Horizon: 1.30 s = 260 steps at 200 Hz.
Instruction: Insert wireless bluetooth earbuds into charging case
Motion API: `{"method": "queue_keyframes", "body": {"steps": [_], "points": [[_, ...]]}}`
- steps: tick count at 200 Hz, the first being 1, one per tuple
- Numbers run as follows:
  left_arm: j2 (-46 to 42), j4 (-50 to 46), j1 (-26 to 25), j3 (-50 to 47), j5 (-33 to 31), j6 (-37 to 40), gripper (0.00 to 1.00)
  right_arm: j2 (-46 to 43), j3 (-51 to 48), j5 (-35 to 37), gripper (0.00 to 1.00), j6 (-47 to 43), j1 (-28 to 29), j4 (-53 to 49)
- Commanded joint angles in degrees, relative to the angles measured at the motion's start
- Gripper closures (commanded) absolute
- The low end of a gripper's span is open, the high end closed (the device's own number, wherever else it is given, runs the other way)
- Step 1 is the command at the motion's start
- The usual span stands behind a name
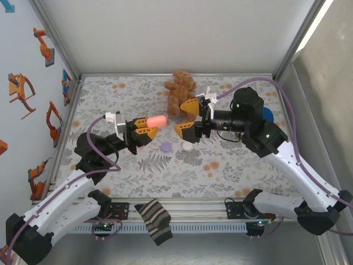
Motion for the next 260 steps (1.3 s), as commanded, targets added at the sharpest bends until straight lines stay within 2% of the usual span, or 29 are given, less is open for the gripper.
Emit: {"method": "queue_keyframes", "body": {"steps": [1,61,162,190,227,260], "points": [[-1.59,0.20,-0.18,-0.40,2.31,-0.27,1.00,-1.30,-0.56,-4.92,0.12,-4.69,0.42,3.05],[-2.44,-0.14,-0.61,-0.48,4.31,-0.24,1.00,0.70,0.03,-8.44,0.12,-8.42,1.75,3.85],[-3.31,0.56,-0.97,-1.35,4.72,-0.11,1.00,6.86,5.08,-8.07,0.13,-14.46,6.38,-0.39],[-3.50,0.49,-1.06,-1.51,4.83,-0.06,1.00,7.85,5.99,-8.12,0.20,-14.64,6.82,-0.48],[-3.42,0.69,-1.11,-1.53,4.69,0.11,1.00,8.78,6.87,-8.07,0.42,-14.65,6.98,-1.03],[-3.42,0.88,-1.23,-1.54,4.69,0.11,1.00,9.34,6.99,-7.38,0.52,-14.19,7.27,-1.54]]}}
